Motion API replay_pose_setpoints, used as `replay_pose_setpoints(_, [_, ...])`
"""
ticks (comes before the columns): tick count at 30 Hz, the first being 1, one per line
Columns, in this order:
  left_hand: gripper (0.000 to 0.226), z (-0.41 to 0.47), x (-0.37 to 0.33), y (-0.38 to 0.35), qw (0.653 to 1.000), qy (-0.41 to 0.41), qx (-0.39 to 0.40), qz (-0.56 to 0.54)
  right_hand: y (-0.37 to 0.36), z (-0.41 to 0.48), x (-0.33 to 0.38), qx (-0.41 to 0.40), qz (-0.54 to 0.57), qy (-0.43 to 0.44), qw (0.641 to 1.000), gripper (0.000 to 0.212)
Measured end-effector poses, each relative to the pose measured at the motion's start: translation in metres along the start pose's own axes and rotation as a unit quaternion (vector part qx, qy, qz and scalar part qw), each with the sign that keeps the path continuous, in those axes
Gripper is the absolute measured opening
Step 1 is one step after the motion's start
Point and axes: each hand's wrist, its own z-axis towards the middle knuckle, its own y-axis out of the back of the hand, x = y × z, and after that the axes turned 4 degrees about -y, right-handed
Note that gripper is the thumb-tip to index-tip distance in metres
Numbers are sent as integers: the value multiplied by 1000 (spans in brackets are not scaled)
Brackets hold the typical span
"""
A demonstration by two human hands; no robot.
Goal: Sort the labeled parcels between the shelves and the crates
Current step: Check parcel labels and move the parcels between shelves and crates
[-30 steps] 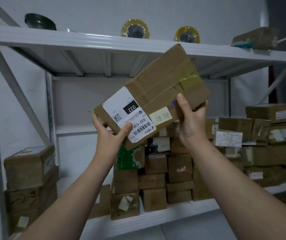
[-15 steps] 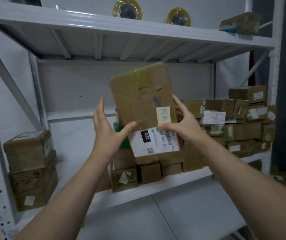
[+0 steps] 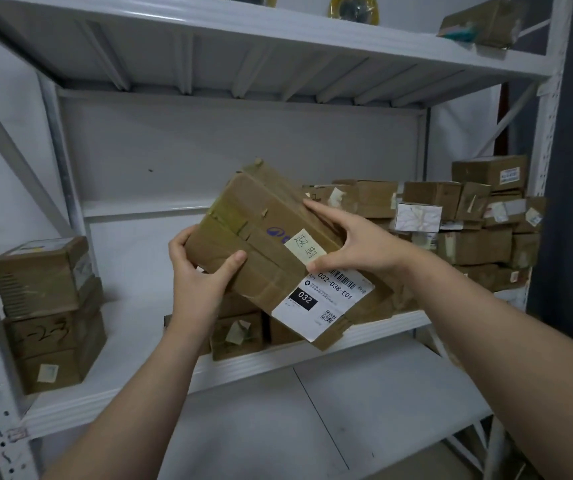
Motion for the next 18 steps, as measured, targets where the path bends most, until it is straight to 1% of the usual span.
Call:
replay_pose_setpoints(3, [60, -7, 5, 2, 999, 2, -32, -18, 1, 1, 12, -8, -84, 21, 996, 95])
replay_pose_setpoints(4, [60, -8, 6, 2, 999, 2, -44, -29, 0, 1, 15, -25, -131, 20, 991, 91])
replay_pose_setpoints(6, [60, -10, 9, 2, 996, -1, -75, -53, -2, 0, 20, -101, -263, 7, 959, 85])
replay_pose_setpoints(7, [59, -11, 9, 1, 994, -2, -91, -62, -5, -1, 20, -146, -307, -1, 940, 83])
replay_pose_setpoints(8, [60, -11, 10, 0, 992, 0, -106, -73, -7, -3, 20, -188, -319, -8, 929, 82])
replay_pose_setpoints(9, [60, -11, 10, -1, 989, 8, -120, -89, -10, -5, 19, -225, -300, -14, 927, 81])
replay_pose_setpoints(11, [64, -12, 10, -4, 981, 32, -144, -125, -16, -12, 13, -278, -185, -22, 942, 82])
replay_pose_setpoints(13, [66, -13, 12, -8, 977, 52, -155, -135, -27, -17, 5, -301, -34, -26, 953, 88])
replay_pose_setpoints(15, [65, -17, 12, -14, 978, 69, -153, -125, -42, -21, -3, -302, 77, -28, 950, 99])
replay_pose_setpoints(16, [65, -19, 13, -16, 979, 82, -148, -114, -48, -23, -8, -307, 110, -32, 945, 102])
replay_pose_setpoints(18, [64, -24, 15, -19, 983, 108, -134, -65, -55, -24, -16, -332, 144, -37, 931, 100])
